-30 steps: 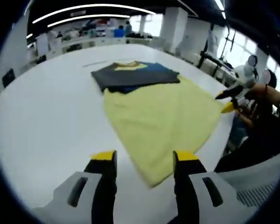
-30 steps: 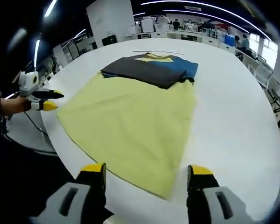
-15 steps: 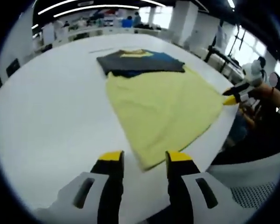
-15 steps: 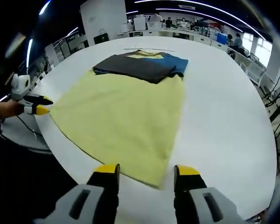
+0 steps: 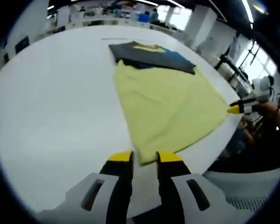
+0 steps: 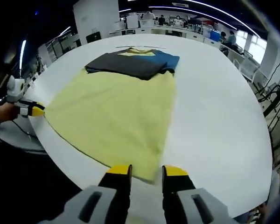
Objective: Fold the garment on the visible template until the final outline fits inside the template.
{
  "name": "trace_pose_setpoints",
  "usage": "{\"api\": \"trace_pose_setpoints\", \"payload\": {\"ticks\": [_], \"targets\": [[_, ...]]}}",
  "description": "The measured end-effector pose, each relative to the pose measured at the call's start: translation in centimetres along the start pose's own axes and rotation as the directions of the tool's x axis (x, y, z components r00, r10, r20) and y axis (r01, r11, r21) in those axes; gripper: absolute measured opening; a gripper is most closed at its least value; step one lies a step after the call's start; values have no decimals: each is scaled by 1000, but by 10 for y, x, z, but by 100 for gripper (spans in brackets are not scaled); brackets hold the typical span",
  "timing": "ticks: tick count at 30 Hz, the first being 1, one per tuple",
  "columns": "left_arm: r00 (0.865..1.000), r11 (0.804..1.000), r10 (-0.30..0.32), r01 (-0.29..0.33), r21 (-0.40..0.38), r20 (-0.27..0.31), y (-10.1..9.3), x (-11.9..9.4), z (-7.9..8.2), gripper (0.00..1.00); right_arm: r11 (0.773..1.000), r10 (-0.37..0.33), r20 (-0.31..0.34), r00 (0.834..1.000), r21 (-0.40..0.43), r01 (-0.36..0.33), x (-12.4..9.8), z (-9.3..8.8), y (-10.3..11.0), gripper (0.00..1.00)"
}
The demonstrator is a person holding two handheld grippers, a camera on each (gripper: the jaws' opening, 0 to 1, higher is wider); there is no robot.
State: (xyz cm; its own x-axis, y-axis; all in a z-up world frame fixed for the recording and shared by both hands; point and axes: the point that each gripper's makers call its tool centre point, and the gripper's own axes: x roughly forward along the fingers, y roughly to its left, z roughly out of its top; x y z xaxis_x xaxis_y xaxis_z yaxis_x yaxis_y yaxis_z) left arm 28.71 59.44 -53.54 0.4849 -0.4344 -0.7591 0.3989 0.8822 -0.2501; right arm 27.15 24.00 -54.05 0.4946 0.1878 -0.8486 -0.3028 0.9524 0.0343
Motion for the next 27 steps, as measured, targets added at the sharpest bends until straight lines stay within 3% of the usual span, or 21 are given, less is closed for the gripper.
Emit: {"api": "trace_pose_setpoints", "payload": {"ticks": [3, 9, 13, 19, 27], "targets": [[1000, 1000, -5, 5, -16, -8, -2, 2, -1, 12, 1000, 2, 15, 1000, 7, -2, 1, 2, 2, 17], [998, 999, 46, -46, 0, -37, 2, 4, -1, 5, 999, -10, 20, 1000, 42, 10, 1, 2, 2, 14], [998, 999, 47, -47, -10, -50, 2, 3, -2, 1, 999, -28, 29, 999, 47, 27, 0, 3, 0, 0], [998, 999, 45, -46, -18, -49, 2, 1, -3, 0, 996, -23, 37, 999, 86, 20, 0, 3, -1, 0], [998, 999, 47, -47, 6, -49, 5, -8, -6, 0, 1000, -10, 30, 999, 25, 9, -1, 2, 6, 0]]}}
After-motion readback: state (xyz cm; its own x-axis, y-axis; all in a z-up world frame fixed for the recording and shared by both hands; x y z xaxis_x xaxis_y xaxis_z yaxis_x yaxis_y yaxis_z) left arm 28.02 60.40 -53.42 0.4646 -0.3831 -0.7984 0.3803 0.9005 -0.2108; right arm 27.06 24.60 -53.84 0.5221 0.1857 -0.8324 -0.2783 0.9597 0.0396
